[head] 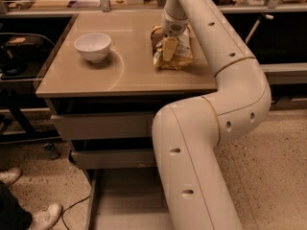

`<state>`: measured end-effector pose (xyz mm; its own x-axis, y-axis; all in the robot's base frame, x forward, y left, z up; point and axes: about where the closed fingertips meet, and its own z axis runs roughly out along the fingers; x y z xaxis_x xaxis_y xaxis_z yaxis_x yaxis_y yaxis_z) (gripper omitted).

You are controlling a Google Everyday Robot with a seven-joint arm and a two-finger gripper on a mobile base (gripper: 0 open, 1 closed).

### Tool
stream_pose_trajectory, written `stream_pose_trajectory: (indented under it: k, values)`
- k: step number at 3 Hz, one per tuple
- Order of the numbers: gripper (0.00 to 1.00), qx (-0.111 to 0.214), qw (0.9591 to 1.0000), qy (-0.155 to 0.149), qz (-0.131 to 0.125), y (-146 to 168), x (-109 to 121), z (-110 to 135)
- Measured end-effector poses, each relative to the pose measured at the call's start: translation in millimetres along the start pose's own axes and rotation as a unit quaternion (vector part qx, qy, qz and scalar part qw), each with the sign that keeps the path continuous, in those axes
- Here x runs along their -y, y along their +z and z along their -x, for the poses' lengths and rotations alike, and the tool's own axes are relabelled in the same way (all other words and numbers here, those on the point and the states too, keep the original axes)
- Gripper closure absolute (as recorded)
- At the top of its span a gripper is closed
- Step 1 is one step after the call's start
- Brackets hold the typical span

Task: Place brown chip bag into bottom drawer

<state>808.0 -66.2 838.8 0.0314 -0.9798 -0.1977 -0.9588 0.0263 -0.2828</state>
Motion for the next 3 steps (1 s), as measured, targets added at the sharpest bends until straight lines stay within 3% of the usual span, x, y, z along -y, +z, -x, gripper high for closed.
stream_pose_trajectory:
  k: [1, 2, 3]
  values:
    - [1.00, 0.009, 0.9986, 0.022, -0.047, -41, 15, -1]
    - [1.00, 0.011, 0.9962, 0.038, -0.078, -79, 20, -2]
    - [1.00, 0.026, 0.9921, 0.053, -0.110, -135, 15, -1]
